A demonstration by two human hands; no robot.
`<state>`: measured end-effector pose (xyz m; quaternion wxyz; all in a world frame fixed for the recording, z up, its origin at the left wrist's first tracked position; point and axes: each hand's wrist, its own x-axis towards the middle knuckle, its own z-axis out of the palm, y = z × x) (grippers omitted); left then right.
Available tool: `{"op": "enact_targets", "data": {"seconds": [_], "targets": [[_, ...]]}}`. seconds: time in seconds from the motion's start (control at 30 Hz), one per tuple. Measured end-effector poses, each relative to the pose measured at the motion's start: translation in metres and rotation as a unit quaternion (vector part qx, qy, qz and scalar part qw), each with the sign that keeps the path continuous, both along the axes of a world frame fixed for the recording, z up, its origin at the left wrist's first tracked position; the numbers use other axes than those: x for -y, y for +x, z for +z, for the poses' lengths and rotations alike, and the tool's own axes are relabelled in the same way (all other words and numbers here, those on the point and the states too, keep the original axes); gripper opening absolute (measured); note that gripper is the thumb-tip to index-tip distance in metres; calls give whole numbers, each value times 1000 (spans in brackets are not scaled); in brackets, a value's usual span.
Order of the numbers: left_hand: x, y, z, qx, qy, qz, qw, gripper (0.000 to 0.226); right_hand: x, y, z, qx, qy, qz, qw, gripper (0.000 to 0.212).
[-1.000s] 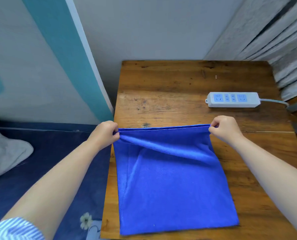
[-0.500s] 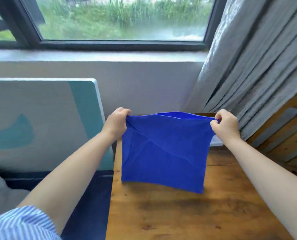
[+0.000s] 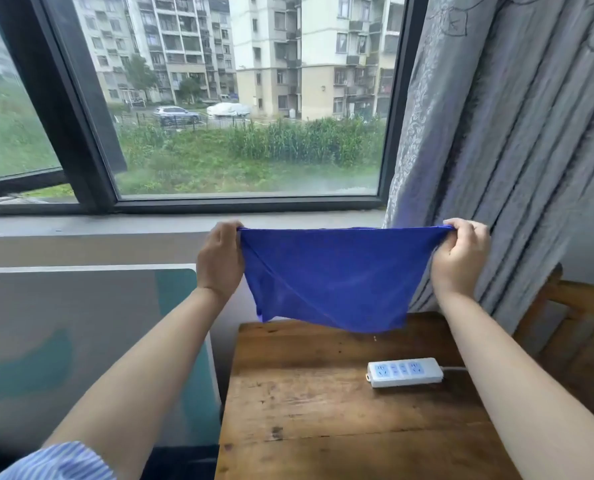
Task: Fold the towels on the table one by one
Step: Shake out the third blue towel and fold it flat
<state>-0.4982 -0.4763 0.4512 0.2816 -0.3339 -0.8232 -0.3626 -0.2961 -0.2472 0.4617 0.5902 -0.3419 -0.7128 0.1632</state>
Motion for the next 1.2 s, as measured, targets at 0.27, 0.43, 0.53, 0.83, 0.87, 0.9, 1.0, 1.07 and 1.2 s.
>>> {"op": "enact_targets", "data": {"seconds": [0.27,0.43,0.53,0.83,0.87,0.9,1.0,1.07,1.2], "targets": [[6,-10,-8,33,-143,2,989,20,-15,5,-18,178,-39,2,983,44],[5,-20,-17,78,-319,40,944,21,-25,0,-26,321,-79,64,942,35],[10,-20,-35,95,-364,41,926,24,-23,1,-41,349,-100,85,928,33],[2,-34,-41,90,-438,124,886,34,-25,-28,-61,420,-79,86,900,29],[-1,-39,-38,99,-415,132,895,34,-26,-35,-59,413,-71,82,904,29],[-5,-43,-34,106,-381,134,909,31,-27,-42,-57,400,-64,78,911,29],[-10,-53,-22,111,-262,118,951,25,-31,-52,-53,331,-35,69,940,28],[-6,-56,-20,103,-201,101,969,23,-35,-51,-55,287,-5,77,955,25],[22,-46,-42,85,-191,69,975,27,-37,-28,-77,252,123,146,949,11]]}}
